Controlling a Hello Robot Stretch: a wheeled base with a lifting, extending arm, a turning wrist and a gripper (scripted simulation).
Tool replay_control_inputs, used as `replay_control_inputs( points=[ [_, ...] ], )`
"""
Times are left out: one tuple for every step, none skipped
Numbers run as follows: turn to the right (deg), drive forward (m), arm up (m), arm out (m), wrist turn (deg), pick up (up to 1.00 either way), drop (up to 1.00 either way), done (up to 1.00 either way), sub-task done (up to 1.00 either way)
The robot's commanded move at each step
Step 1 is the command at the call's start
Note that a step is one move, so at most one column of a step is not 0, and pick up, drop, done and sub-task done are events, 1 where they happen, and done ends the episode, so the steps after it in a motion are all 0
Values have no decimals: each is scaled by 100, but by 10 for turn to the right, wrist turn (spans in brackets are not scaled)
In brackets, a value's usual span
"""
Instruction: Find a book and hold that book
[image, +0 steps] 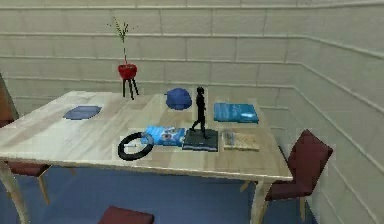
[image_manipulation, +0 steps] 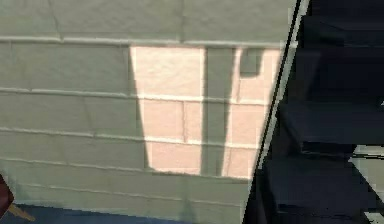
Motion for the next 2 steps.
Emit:
replay_control_inputs(
  points=[
    [0, 50, 0, 0, 0, 0, 0, 0, 0],
    [-450, 0, 0, 0, 0, 0, 0, 0, 0]
  ],
)
